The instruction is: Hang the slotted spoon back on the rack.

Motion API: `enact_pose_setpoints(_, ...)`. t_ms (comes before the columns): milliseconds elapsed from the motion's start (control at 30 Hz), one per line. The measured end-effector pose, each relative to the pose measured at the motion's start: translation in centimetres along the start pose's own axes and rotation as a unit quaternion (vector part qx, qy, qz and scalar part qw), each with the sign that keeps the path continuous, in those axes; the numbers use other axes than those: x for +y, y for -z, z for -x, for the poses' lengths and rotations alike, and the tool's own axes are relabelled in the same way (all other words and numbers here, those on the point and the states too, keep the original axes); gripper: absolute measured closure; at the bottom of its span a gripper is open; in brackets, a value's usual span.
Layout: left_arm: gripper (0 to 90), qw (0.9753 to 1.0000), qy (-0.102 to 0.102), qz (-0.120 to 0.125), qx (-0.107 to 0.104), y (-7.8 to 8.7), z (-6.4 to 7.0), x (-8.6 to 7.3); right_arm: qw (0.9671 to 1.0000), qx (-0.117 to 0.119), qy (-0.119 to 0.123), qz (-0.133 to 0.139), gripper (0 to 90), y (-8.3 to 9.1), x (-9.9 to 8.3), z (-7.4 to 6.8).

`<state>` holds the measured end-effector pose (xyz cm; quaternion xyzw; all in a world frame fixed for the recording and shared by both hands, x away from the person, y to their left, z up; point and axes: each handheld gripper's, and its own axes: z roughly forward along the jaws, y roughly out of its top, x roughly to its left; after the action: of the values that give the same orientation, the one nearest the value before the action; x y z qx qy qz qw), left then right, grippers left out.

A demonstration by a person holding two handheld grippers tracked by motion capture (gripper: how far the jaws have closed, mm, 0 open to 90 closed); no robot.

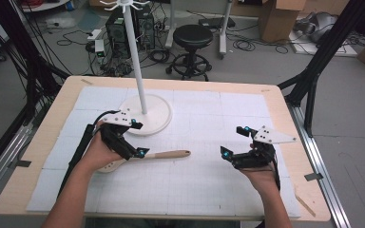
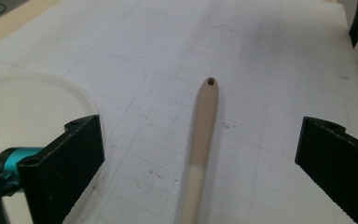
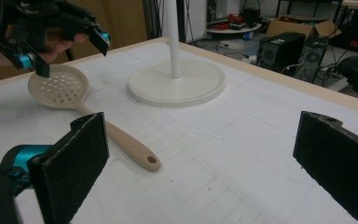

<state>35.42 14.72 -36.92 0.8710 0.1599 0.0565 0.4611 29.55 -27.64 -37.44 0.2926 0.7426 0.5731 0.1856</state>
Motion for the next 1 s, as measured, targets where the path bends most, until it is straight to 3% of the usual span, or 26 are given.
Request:
enact_pose_setpoints(300,1.8,0.9977,-0.006,-0.066,0.013,-3.0,-0.2,0.5,1.0000,-0.001,-0.001,-0.001,2.5,-0.1,-0.1,0.1)
enact_pose_setpoints(433,11.1,0.9960,-0.013,-0.088,0.002,-4.0,-0.1,0.7,1.0000,-0.002,0.000,-0.001,2.5,-0.1,-0.1,0.2)
enact_pose_setpoints(500,11.5,0.9950,-0.018,-0.098,0.002,-4.5,0.0,0.8,1.0000,-0.001,-0.001,-0.002,2.5,-0.1,-0.2,0.2)
enact_pose_setpoints(667,17.6,0.9907,-0.030,-0.133,-0.004,-5.6,0.0,1.0,1.0000,-0.001,-0.002,-0.003,2.5,-0.2,-0.2,0.2)
enact_pose_setpoints(867,25.5,0.9868,-0.036,-0.158,-0.004,-6.3,0.2,0.8,1.0000,0.000,-0.001,-0.002,2.5,-0.2,-0.2,0.2)
enact_pose_setpoints(1000,31.7,0.9817,-0.045,-0.185,-0.007,-6.7,0.2,0.5,1.0000,0.000,-0.001,-0.004,2.5,-0.2,-0.2,0.2)
